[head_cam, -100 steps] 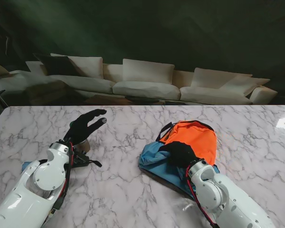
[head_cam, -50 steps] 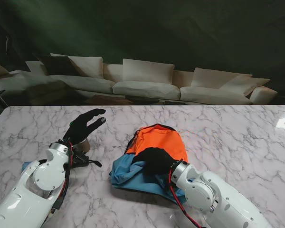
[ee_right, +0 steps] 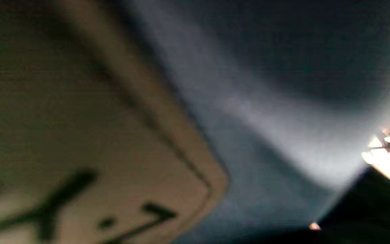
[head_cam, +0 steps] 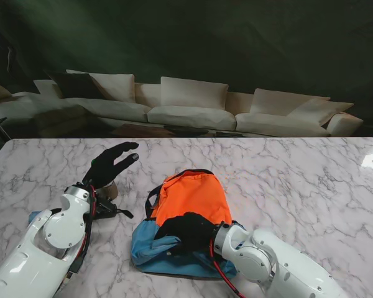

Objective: Put the umbrella and water cup into the side pockets of the backpack

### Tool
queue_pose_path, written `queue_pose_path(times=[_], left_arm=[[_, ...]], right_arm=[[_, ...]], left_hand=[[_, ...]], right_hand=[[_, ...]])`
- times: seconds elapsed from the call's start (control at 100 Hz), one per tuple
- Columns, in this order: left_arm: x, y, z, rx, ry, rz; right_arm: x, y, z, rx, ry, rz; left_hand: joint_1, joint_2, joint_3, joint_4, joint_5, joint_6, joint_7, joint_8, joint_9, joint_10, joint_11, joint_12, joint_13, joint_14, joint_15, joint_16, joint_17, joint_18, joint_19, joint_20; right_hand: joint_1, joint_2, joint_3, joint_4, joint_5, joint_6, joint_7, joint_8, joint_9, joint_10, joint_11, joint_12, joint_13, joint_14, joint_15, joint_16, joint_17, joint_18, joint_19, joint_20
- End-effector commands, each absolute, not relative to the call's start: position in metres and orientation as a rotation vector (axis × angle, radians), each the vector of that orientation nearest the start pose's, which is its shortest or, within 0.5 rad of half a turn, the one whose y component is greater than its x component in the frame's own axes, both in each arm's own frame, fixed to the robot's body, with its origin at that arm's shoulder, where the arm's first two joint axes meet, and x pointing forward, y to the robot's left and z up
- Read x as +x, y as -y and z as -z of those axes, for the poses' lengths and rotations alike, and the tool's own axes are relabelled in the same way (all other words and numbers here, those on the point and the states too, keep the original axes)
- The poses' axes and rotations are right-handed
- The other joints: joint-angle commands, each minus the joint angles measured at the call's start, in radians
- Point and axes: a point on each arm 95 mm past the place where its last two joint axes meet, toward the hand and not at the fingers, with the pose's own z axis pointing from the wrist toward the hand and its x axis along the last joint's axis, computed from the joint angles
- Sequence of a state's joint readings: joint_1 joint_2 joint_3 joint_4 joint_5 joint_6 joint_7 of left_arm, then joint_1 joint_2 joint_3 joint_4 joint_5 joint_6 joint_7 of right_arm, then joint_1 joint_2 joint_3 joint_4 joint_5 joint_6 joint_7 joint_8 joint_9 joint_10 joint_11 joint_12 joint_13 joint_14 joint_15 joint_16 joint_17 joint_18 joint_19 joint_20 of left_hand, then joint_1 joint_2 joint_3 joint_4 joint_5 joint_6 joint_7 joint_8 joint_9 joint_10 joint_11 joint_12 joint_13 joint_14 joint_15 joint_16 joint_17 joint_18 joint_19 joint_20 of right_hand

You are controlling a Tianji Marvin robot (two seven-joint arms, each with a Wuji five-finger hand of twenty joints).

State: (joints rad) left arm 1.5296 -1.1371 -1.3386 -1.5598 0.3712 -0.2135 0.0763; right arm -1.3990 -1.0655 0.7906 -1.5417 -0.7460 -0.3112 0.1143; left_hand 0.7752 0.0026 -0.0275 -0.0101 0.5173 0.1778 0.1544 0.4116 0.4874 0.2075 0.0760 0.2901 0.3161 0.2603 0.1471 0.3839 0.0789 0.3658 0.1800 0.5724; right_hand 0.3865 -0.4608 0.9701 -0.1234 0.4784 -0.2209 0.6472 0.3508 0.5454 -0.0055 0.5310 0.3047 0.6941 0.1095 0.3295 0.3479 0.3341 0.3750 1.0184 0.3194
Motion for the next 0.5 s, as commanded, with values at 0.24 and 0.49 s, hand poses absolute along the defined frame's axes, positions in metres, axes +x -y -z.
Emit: queue_pose_path(times=[0.24,0.49], left_arm=[[0.426,-0.028,0.289,-1.582,-1.007,2.056],[0.427,-0.028,0.289,-1.583,-1.007,2.056]], right_arm=[[0.348,-0.118,0.357,1.173,-2.067,-1.889],[0.345,-0.112,0.331,1.165,-1.986,-1.970]], left_hand=[[0.005,0.046,-0.008,-0.007,-0.002,-0.002,0.001,0.005,0.018,-0.004,0.003,0.013,0.017,-0.008,0.011,0.011,-0.004,-0.019,0.007,0.025],[0.005,0.046,-0.008,-0.007,-0.002,-0.002,0.001,0.005,0.017,-0.004,0.004,0.013,0.017,-0.008,0.011,0.011,-0.003,-0.018,0.007,0.025]], right_hand=[[-0.330,0.222,-0.416,0.030,-0.401,0.206,-0.239,-0.035,-0.366,0.076,-0.096,-0.064,-0.312,-0.001,-0.177,-0.156,-0.263,0.007,-0.176,-0.096],[-0.283,0.254,-0.468,0.043,-0.377,0.204,-0.397,0.116,-0.368,0.088,-0.144,-0.085,-0.333,-0.002,-0.189,-0.162,-0.291,-0.024,-0.219,-0.095]])
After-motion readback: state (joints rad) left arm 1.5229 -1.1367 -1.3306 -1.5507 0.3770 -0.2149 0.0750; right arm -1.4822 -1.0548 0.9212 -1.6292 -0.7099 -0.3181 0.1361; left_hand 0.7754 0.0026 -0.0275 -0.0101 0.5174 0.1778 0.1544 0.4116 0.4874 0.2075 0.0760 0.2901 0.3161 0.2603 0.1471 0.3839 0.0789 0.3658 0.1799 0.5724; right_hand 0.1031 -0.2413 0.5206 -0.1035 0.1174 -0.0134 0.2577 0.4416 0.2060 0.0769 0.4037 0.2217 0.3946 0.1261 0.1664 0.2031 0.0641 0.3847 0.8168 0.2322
